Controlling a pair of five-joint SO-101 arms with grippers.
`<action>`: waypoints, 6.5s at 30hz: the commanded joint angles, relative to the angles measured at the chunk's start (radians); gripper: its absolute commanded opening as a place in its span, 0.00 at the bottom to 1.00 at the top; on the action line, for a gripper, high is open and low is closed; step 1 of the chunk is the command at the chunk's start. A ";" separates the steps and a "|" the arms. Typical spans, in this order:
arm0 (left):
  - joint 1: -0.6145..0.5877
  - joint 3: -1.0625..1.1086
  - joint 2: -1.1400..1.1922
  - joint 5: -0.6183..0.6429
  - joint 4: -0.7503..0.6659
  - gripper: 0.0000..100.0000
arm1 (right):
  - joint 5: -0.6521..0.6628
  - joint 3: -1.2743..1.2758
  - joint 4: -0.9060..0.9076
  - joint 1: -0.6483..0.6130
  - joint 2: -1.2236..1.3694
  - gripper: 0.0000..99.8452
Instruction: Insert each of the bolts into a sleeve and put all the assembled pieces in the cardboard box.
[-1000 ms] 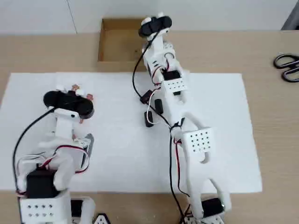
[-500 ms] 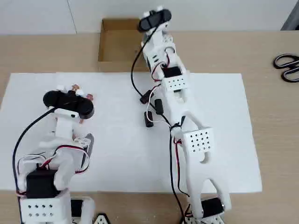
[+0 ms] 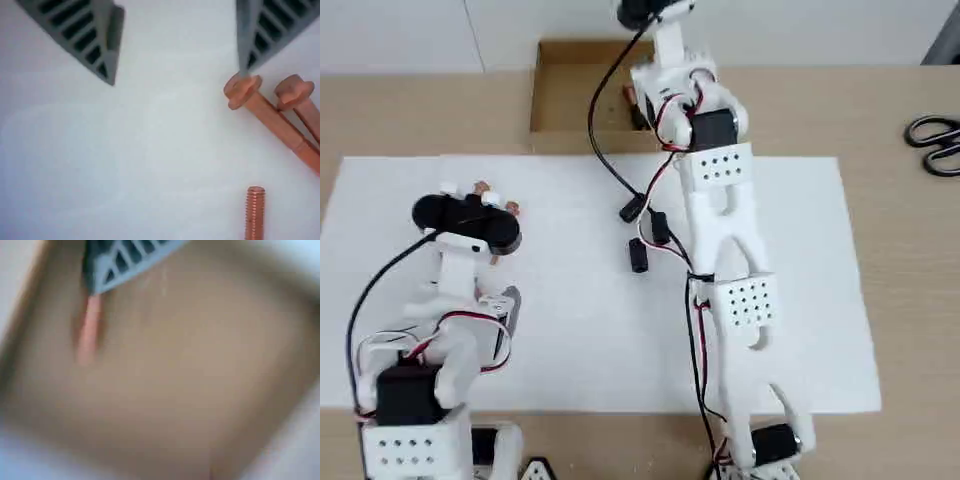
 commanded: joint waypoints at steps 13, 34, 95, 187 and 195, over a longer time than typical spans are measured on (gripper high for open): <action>0.000 -0.012 -0.012 0.029 -0.021 0.15 | 0.012 -0.048 0.464 0.076 -0.466 0.13; 0.002 -0.012 -0.012 0.031 -0.021 0.15 | -0.163 1.335 0.432 0.071 -1.118 0.13; 0.002 -0.005 -0.012 0.031 -0.021 0.15 | -0.652 1.439 0.176 0.059 -0.679 0.13; -0.084 -1.150 1.657 -0.017 -0.029 0.15 | -0.009 1.297 0.341 0.119 -0.970 0.00; -0.084 -1.379 1.877 -0.014 -0.008 0.15 | -0.009 1.297 0.343 0.119 -0.970 0.00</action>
